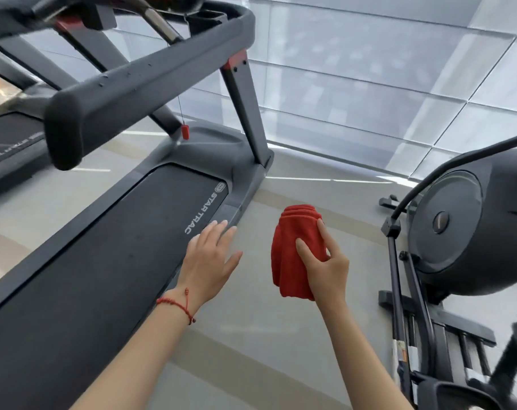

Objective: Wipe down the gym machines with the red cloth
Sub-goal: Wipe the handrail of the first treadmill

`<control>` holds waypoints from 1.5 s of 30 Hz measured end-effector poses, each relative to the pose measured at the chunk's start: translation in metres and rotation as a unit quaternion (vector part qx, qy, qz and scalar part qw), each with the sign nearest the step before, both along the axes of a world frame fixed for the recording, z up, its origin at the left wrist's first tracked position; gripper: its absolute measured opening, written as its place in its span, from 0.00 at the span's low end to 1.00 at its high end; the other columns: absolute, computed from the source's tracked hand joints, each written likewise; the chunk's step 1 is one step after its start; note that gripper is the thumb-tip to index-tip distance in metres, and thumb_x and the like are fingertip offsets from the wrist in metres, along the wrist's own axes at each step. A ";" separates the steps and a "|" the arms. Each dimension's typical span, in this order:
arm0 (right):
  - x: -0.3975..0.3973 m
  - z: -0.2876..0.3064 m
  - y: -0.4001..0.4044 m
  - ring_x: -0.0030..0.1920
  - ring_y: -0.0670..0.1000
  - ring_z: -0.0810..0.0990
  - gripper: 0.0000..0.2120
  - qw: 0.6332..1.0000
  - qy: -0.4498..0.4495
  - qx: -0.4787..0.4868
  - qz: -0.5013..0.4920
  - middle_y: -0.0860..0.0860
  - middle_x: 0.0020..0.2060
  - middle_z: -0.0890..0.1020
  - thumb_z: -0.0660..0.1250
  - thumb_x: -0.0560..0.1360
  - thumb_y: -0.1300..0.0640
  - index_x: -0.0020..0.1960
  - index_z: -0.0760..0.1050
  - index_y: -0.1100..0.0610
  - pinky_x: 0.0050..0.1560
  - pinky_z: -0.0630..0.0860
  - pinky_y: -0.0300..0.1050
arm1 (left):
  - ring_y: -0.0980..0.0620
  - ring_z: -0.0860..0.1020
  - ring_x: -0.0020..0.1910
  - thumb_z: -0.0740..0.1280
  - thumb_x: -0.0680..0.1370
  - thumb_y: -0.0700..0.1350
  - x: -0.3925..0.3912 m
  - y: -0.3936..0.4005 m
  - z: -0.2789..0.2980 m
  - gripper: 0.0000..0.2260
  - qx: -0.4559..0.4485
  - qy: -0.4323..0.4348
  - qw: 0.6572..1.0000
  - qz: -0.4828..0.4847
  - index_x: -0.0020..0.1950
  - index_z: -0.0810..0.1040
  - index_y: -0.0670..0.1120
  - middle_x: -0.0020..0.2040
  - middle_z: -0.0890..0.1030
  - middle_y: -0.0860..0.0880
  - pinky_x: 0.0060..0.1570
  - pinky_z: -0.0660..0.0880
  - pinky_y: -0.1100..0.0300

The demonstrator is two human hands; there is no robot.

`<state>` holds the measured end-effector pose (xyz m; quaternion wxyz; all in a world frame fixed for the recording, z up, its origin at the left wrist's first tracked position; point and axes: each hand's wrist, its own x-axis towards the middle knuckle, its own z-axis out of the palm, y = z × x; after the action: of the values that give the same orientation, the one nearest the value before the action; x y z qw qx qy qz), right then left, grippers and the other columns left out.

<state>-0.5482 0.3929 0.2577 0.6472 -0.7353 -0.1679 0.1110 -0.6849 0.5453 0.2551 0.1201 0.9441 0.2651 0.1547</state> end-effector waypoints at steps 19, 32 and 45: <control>-0.062 0.065 0.144 0.45 0.34 0.79 0.24 0.992 -0.026 0.064 0.106 0.28 0.42 0.79 0.74 0.68 0.55 0.63 0.73 0.44 0.41 0.74 0.27 | 0.43 0.64 0.70 0.62 0.78 0.49 -0.090 0.110 0.061 0.21 0.045 -0.019 0.999 0.023 0.69 0.67 0.41 0.69 0.70 0.41 0.65 0.64 0.46; -0.029 0.118 0.225 0.44 0.35 0.80 0.24 0.969 -0.072 0.107 0.210 0.30 0.41 0.81 0.73 0.68 0.59 0.63 0.74 0.50 0.40 0.74 0.29 | 0.40 0.72 0.64 0.56 0.77 0.52 -0.091 0.144 0.115 0.23 0.129 -0.061 0.990 0.015 0.63 0.74 0.38 0.62 0.76 0.39 0.60 0.70 0.45; -0.021 0.163 0.300 0.44 0.37 0.81 0.22 0.963 -0.087 0.137 0.213 0.37 0.44 0.82 0.73 0.68 0.58 0.62 0.76 0.51 0.41 0.76 0.31 | 0.40 0.72 0.63 0.57 0.77 0.49 -0.085 0.232 0.160 0.21 0.182 -0.127 0.975 0.007 0.61 0.75 0.36 0.62 0.76 0.39 0.61 0.69 0.45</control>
<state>-0.5696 0.6932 0.4203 0.6863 -0.5933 -0.3901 0.1576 -0.7700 0.7777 0.4152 -0.0226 0.9210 0.2218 0.3195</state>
